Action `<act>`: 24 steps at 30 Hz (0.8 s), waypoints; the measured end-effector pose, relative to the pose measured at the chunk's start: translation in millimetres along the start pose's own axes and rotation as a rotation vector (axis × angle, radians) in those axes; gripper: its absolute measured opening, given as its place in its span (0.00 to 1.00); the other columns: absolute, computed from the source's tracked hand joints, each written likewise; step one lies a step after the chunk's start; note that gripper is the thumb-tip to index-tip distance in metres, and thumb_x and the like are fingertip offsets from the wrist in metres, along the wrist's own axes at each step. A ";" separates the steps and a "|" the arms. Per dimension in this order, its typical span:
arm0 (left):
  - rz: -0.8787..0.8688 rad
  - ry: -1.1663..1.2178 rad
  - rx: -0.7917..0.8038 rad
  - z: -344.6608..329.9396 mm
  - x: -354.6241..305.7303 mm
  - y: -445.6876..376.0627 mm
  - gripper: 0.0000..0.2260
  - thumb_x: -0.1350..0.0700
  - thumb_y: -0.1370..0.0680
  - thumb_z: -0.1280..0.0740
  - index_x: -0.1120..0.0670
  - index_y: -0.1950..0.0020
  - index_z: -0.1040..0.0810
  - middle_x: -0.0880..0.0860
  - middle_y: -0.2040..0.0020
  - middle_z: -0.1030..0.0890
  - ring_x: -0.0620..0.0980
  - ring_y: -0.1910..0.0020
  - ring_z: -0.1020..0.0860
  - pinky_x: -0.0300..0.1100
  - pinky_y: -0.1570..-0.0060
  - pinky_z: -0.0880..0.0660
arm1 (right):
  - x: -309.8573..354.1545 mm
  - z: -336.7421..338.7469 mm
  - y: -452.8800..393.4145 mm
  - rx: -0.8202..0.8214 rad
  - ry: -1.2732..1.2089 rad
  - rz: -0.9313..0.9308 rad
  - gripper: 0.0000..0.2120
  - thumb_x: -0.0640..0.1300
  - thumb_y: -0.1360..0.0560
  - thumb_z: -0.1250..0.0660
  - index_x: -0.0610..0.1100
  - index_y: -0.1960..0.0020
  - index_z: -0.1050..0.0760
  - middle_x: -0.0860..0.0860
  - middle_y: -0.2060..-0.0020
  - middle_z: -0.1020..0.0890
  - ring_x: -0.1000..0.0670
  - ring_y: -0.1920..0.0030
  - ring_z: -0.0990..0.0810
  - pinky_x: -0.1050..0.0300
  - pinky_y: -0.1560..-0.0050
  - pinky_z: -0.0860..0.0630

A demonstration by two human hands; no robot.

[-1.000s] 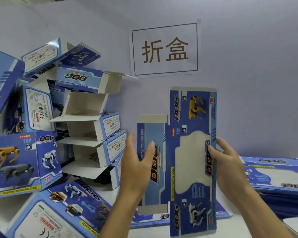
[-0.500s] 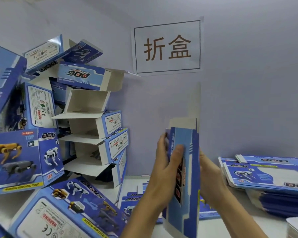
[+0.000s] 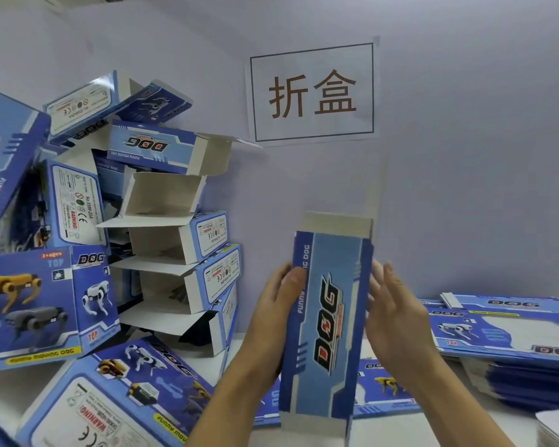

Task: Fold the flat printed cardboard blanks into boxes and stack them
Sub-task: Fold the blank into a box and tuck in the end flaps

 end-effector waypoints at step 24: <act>-0.212 -0.510 0.107 -1.7 4.9 -6.2 0.38 0.39 0.33 0.26 0.36 0.26 0.37 0.37 0.32 0.30 0.36 0.33 0.30 0.24 0.51 0.27 | 10.0 -21.0 -2.1 0.051 0.192 0.103 0.24 0.54 0.32 0.29 0.52 0.38 0.25 0.50 0.50 0.14 0.48 0.52 0.14 0.57 0.61 0.17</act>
Point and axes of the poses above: each hand's wrist, its own y-axis away from the middle knuckle, its own z-axis out of the back of the hand, x = y × z, the point moved 4 cm from there along -y, towards the middle knuckle
